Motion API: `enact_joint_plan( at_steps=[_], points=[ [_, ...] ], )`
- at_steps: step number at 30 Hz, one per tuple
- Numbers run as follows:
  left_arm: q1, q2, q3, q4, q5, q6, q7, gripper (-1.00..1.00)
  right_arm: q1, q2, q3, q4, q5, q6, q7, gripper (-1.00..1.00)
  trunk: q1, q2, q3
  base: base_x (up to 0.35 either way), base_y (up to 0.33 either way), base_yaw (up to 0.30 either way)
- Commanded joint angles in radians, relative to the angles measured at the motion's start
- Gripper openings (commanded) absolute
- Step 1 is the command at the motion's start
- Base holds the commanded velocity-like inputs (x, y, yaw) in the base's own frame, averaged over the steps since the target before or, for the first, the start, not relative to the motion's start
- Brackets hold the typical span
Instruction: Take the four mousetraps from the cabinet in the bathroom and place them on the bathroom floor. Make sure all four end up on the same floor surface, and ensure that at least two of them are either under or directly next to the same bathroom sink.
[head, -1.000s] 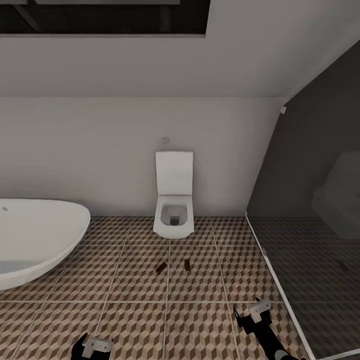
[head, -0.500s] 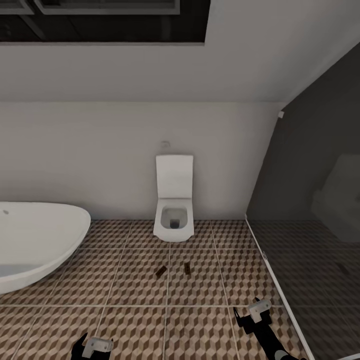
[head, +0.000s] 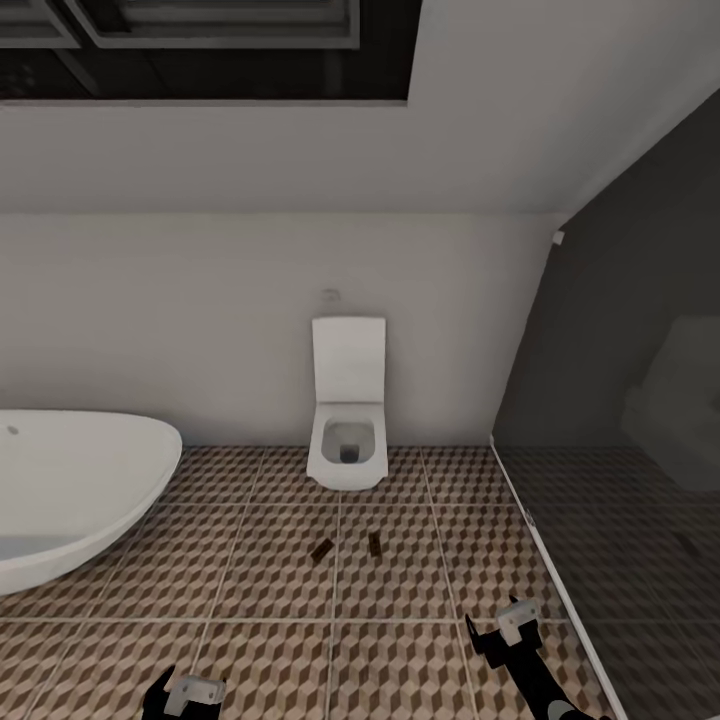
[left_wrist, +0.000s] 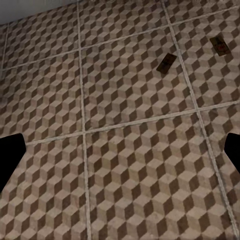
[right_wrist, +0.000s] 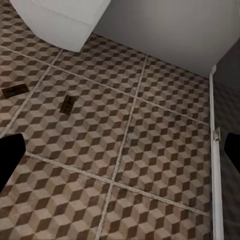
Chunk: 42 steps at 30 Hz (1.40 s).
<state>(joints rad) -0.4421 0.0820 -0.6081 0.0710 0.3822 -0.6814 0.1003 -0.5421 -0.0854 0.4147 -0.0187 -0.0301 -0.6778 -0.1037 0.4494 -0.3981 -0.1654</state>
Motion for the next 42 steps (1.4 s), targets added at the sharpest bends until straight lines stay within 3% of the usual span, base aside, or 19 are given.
enact_joint_plan(
  at_steps=[1, 42],
  points=[
    [-0.001, -0.001, -0.009, 0.003, 0.001, -0.004, 0.006, 1.0, -0.001, 0.0, 0.009, 0.0, -0.003, -0.002, -0.006, 1.0, 0.001, -0.002, 0.0, 0.0, 0.0, 0.0],
    [0.003, -0.001, -0.009, 0.003, 0.001, -0.004, 0.006, 1.0, -0.001, 0.002, 0.009, 0.0, -0.003, -0.002, -0.007, 1.0, 0.001, -0.002, 0.061, 0.0, 0.0, 0.0]
  ],
)
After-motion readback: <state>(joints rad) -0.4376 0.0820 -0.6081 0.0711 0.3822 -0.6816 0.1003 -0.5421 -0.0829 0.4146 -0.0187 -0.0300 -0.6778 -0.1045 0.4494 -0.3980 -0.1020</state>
